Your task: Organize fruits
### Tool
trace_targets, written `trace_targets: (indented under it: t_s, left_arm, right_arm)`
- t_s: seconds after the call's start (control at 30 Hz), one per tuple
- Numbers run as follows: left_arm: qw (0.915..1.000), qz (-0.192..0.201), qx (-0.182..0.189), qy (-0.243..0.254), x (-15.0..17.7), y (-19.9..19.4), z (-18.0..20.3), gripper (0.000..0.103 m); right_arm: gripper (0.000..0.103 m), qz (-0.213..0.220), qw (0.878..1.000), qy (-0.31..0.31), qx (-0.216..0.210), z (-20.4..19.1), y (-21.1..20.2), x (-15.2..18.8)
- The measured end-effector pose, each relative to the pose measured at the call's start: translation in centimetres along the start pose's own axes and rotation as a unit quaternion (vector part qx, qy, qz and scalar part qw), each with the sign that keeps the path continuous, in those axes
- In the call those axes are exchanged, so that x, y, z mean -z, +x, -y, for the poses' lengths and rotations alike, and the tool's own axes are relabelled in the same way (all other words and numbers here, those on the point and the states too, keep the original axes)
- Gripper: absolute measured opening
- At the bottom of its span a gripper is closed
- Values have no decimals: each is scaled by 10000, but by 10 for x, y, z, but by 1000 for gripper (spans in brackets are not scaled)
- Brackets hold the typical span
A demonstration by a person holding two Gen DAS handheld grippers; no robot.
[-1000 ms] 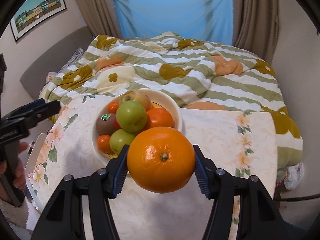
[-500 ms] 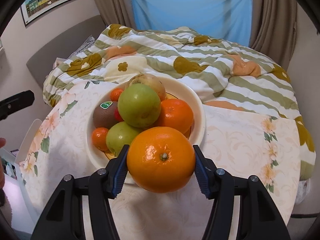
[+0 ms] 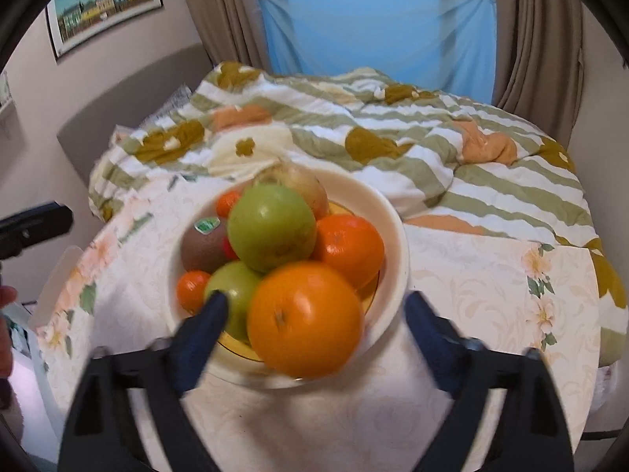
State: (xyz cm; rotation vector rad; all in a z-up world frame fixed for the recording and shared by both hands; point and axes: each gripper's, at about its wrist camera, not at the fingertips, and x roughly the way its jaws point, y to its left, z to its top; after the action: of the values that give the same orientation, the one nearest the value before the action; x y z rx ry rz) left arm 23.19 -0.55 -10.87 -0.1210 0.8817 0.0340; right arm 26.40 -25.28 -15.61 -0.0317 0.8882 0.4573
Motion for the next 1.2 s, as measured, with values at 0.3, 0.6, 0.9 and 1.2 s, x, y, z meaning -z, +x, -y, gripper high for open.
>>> trace_targets:
  t_s: [0.3,0.6,0.9,1.2]
  left_arm:
    - [9996,168,110,211,-3,-26,-7,103]
    - [9967,531,239,573,-11,-92,-7,103]
    - [9940,777,315,708,-2,-153,-2,103]
    - [9926,867,383,760,23,-194,-9,103]
  right_arm:
    - [95,198,9992,48,339,-12,-30,0]
    - [95,730,9932,480,775,-38,-122,-15]
    - [95,952,9803,1009,1403,-63,-204,-8]
    - [95,968,9741,865,1851,-94,-236,13]
